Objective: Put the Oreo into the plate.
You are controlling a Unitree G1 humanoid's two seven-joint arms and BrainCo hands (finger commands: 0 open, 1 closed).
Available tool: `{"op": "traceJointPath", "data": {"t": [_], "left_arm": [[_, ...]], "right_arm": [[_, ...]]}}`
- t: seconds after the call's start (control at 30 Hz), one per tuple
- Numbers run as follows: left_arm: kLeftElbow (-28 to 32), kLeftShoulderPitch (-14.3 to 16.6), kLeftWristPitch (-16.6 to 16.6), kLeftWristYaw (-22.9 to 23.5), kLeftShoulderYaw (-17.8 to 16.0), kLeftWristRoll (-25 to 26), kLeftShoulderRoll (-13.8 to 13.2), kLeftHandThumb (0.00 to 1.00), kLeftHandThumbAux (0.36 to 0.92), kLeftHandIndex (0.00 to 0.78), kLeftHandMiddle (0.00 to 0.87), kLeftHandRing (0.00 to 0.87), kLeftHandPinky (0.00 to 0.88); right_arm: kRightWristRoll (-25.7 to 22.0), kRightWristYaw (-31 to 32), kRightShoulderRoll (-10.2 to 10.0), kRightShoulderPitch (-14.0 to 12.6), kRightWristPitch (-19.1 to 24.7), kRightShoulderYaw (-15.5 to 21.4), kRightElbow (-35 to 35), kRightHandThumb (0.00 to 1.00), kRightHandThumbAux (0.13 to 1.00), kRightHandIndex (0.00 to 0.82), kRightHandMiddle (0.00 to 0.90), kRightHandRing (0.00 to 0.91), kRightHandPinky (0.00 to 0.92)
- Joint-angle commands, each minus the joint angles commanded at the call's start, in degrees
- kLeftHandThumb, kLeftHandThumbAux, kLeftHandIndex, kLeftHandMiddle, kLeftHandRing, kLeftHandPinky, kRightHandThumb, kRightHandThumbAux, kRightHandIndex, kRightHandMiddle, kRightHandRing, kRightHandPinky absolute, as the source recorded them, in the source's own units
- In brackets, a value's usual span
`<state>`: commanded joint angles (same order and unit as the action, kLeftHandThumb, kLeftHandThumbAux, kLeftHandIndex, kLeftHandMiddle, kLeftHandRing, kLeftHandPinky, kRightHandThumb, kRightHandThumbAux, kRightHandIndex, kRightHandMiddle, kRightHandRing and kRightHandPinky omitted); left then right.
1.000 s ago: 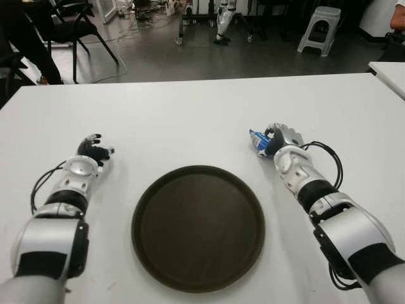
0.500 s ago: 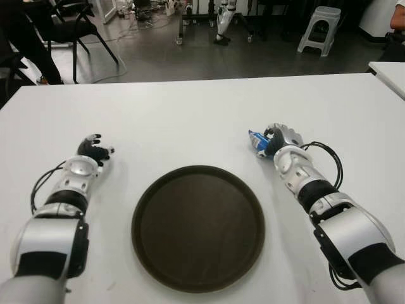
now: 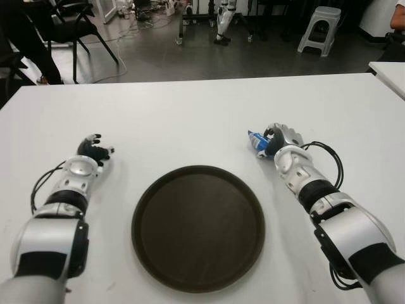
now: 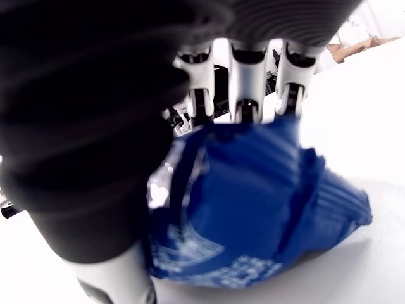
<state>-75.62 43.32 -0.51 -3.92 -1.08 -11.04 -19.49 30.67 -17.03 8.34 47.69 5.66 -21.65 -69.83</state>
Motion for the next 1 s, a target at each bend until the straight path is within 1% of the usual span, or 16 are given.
{"op": "traceJointPath", "data": {"t": [0.2, 0.33, 0.43, 0.57, 0.63, 0.7, 0.8, 0.9, 1.0], "left_arm": [[-0.02, -0.03, -0.11, -0.12, 0.14, -0.05, -0.06, 0.230, 0.773, 0.093, 0.126, 0.153, 0.160], [-0.10, -0.13, -0.37, -0.07, -0.36, 0.45, -0.02, 0.238, 0.791, 0.099, 0.122, 0.147, 0.151], [-0.15, -0.18, -0.55, -0.15, -0.61, 0.64, 0.06, 0.257, 0.796, 0.112, 0.120, 0.141, 0.138], [-0.12, -0.21, -0.69, -0.18, -0.75, 0.68, 0.14, 0.279, 0.798, 0.118, 0.118, 0.132, 0.130], [-0.10, -0.19, -0.63, -0.15, -0.70, 0.63, 0.17, 0.281, 0.795, 0.116, 0.116, 0.128, 0.127], [-0.10, -0.18, -0.59, -0.13, -0.65, 0.60, 0.17, 0.272, 0.785, 0.109, 0.111, 0.123, 0.134], [-0.16, -0.17, -0.45, -0.14, -0.55, 0.52, 0.12, 0.266, 0.777, 0.106, 0.112, 0.129, 0.152], [-0.23, -0.17, -0.38, -0.17, -0.51, 0.48, 0.10, 0.263, 0.771, 0.108, 0.115, 0.138, 0.164], [-0.23, -0.18, -0.49, -0.11, -0.56, 0.54, 0.11, 0.264, 0.771, 0.116, 0.117, 0.141, 0.163]], "right_arm": [[-1.12, -0.82, 0.48, -0.54, -1.51, 1.21, 1.84, 0.057, 0.918, 0.711, 0.799, 0.800, 0.786], [-3.06, -2.44, 0.84, -1.52, -4.81, 3.28, 3.71, 0.078, 0.918, 0.719, 0.807, 0.805, 0.790], [-3.57, -3.78, 1.14, -2.14, -6.84, 4.06, 5.05, 0.088, 0.918, 0.723, 0.809, 0.806, 0.791], [-3.90, -5.33, 1.40, -3.07, -9.10, 4.93, 7.02, 0.133, 0.912, 0.733, 0.813, 0.809, 0.796], [-4.82, -6.38, 1.56, -4.43, -11.64, 6.09, 9.72, 0.158, 0.908, 0.737, 0.815, 0.810, 0.800], [-5.39, -6.84, 1.67, -5.32, -13.17, 6.80, 11.42, 0.211, 0.900, 0.745, 0.820, 0.815, 0.807], [-6.06, -6.82, 2.03, -7.10, -15.87, 7.68, 14.79, 0.241, 0.894, 0.751, 0.824, 0.820, 0.812], [-6.31, -6.50, 2.47, -8.70, -17.83, 8.18, 17.69, 0.246, 0.891, 0.755, 0.825, 0.823, 0.815], [-6.29, -6.11, 2.84, -9.88, -19.23, 8.50, 19.62, 0.230, 0.891, 0.755, 0.821, 0.821, 0.810]]}}
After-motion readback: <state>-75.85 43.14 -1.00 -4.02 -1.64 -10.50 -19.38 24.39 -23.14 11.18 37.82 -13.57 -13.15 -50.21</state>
